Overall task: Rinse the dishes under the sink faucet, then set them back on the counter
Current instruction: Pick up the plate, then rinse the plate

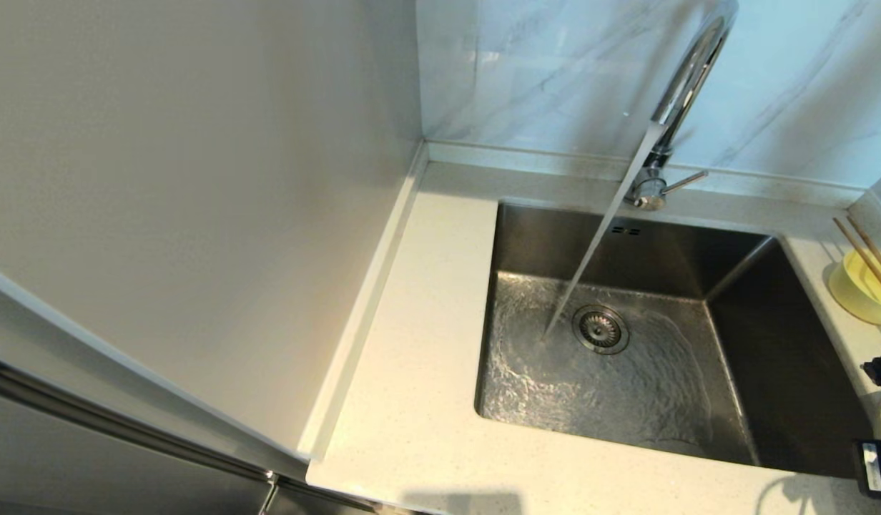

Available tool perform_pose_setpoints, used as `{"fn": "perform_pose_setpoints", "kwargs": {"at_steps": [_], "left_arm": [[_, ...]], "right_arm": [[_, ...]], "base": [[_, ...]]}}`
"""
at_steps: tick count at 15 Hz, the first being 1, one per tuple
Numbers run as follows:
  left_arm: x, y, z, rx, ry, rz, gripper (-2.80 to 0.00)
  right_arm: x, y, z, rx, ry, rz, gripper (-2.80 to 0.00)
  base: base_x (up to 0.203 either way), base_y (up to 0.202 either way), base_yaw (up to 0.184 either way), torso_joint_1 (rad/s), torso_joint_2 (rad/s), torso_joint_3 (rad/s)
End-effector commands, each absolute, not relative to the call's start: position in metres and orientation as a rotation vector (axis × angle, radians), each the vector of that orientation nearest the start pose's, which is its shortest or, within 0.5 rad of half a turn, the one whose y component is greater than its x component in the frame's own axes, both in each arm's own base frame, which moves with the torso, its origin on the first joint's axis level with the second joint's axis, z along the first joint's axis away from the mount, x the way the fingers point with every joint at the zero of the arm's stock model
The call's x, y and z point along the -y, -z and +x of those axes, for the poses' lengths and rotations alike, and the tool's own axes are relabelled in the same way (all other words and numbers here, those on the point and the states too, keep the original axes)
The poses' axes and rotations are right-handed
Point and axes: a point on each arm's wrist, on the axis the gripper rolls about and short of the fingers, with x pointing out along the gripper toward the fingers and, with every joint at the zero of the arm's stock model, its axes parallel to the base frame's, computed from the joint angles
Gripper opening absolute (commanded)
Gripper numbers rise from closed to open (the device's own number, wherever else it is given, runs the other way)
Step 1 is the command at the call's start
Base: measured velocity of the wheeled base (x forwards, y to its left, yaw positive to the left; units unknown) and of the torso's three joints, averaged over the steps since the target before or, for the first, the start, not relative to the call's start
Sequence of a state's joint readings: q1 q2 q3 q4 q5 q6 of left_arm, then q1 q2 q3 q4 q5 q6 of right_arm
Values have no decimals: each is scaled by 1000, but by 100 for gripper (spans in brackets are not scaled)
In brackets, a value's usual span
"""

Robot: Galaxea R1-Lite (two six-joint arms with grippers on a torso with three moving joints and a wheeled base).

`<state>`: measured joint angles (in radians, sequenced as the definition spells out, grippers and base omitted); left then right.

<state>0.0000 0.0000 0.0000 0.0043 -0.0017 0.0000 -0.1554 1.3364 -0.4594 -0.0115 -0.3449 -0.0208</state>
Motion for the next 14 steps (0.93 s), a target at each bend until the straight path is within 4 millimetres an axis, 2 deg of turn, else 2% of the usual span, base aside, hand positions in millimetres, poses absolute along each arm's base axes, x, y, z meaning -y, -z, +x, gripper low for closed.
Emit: {"fn": "perform_pose_setpoints", "kwargs": {"at_steps": [1, 7, 14], "left_arm": [[0, -75, -23, -5, 2, 0, -280], [0, -75, -23, -5, 2, 0, -280], [0, -75, -23, -5, 2, 0, -280]], "right_arm": [[21, -139, 145, -789, 406, -124, -280], [-1, -155, 121, -642, 239, -170, -280], [-30, -176, 97, -457, -91, -237, -280]], "base": [[0, 0, 0, 0, 0, 0], [0, 0, 0, 0, 0, 0], [0, 0, 0, 0, 0, 0]]}}
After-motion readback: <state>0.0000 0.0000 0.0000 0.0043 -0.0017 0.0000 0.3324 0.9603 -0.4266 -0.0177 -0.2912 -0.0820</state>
